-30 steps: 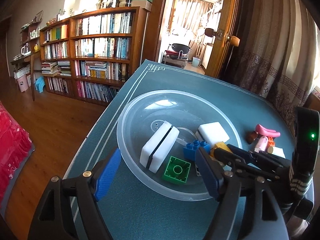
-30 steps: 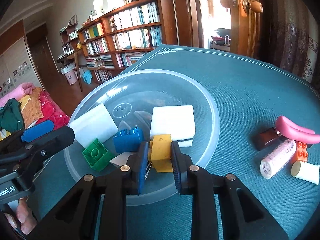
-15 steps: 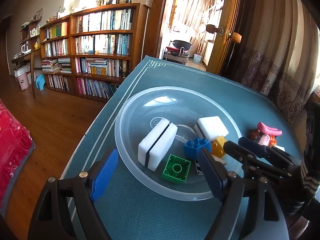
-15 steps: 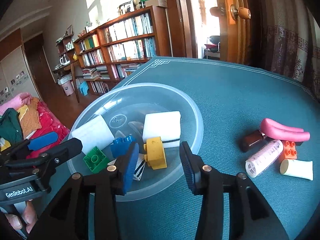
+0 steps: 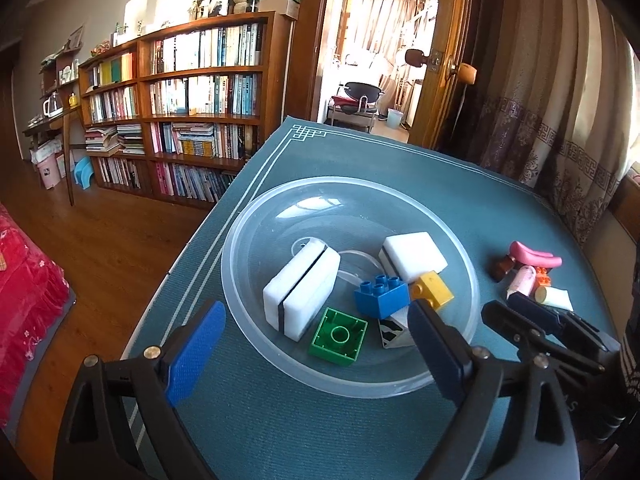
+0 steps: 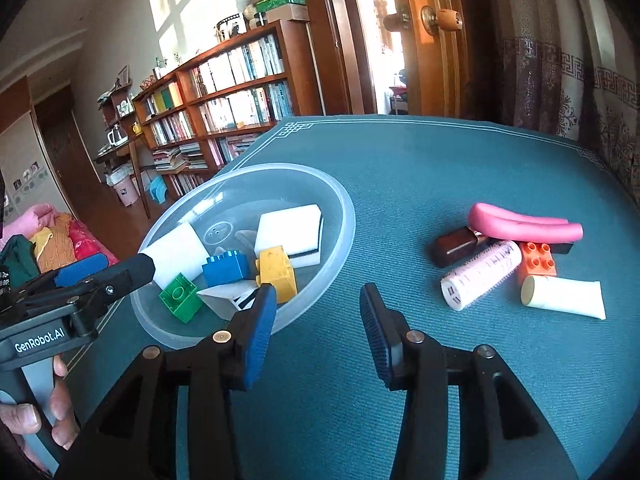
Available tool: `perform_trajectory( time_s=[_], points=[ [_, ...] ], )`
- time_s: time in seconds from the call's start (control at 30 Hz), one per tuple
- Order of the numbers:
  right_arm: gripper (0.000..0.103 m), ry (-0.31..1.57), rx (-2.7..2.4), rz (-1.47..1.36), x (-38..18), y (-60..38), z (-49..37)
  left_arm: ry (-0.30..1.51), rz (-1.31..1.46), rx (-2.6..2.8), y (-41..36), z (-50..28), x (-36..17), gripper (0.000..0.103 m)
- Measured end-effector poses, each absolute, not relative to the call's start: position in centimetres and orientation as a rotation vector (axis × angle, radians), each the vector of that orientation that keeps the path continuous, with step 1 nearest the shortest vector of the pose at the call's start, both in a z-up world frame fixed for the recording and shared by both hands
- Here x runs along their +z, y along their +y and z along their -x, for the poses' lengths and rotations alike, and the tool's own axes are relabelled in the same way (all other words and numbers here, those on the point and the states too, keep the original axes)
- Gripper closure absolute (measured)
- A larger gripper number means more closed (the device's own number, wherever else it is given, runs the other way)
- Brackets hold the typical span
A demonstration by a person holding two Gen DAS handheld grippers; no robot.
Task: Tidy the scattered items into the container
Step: 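Withdraw both tools from the bowl toward the remaining items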
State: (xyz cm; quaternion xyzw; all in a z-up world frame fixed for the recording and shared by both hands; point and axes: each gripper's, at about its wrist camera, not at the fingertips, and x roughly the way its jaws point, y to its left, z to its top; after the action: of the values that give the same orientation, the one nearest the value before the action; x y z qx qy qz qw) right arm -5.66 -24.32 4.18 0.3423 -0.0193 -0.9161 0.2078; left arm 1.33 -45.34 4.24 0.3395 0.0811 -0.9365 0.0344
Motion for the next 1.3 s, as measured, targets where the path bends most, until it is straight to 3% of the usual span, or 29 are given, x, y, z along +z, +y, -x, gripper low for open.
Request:
perform_trajectory(
  time_s=[1.03, 1.3],
  points=[
    [0.056, -0.281, -2.677, -1.058, 2.2, -12.7, 3.6, 0.049, -1.123, -2.956, -37.2, -1.5, 4.7, 0.008],
    [0.048, -0.362, -2.740, -1.069, 2.0, -8.3, 2.7, 0.012, -1.170, -2.991, -34.3, -1.4, 4.5, 0.008]
  ],
)
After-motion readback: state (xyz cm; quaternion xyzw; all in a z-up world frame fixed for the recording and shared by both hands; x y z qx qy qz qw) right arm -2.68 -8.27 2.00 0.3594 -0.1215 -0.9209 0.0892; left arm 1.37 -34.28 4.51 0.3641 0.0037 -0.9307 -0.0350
